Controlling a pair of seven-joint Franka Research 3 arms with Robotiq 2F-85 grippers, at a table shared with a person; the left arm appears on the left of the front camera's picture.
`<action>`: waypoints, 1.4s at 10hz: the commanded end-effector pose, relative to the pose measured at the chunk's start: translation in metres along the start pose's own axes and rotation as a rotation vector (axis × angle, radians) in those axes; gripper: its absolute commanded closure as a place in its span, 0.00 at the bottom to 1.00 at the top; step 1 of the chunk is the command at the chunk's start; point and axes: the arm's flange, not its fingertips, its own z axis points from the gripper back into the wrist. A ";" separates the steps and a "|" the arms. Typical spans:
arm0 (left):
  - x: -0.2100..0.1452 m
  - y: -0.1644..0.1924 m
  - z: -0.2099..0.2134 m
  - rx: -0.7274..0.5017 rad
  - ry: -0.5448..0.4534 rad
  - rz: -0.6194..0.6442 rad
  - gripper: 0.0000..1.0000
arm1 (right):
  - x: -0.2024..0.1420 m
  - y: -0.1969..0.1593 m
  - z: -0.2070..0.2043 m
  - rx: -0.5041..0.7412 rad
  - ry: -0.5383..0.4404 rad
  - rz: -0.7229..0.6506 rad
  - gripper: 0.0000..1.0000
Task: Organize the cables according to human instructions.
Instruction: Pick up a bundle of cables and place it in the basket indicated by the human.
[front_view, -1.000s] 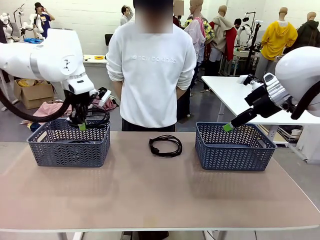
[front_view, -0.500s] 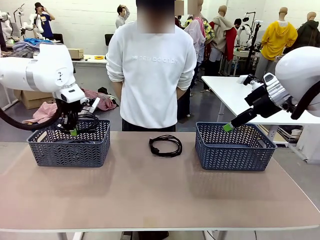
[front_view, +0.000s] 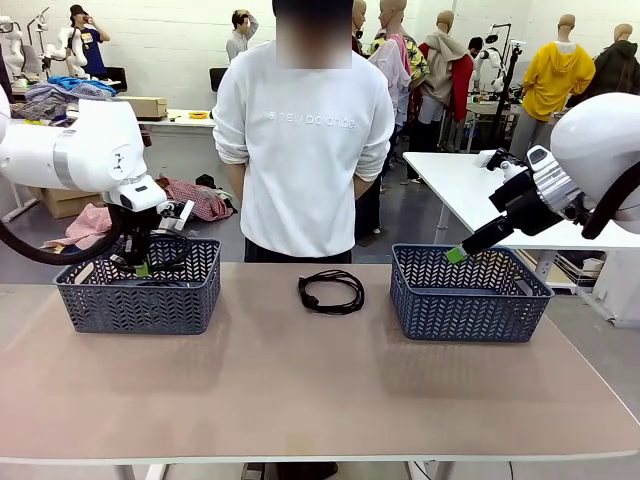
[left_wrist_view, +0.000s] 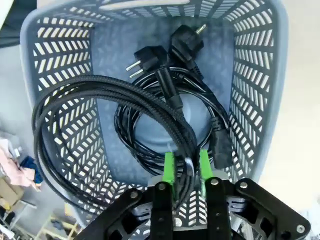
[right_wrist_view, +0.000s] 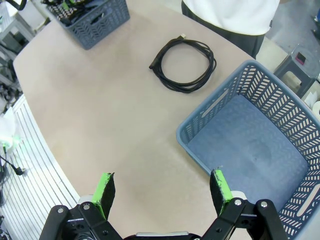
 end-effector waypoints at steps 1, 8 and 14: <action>-0.003 0.004 0.002 0.014 0.019 0.021 0.49 | 0.001 -0.002 0.000 0.016 -0.023 0.002 0.00; -0.010 0.005 0.018 -0.018 0.010 0.030 0.06 | 0.001 -0.002 0.000 0.016 -0.023 0.002 0.00; -0.011 0.001 0.022 -0.014 -0.034 0.048 0.00 | 0.001 -0.002 0.000 0.016 -0.023 0.002 0.00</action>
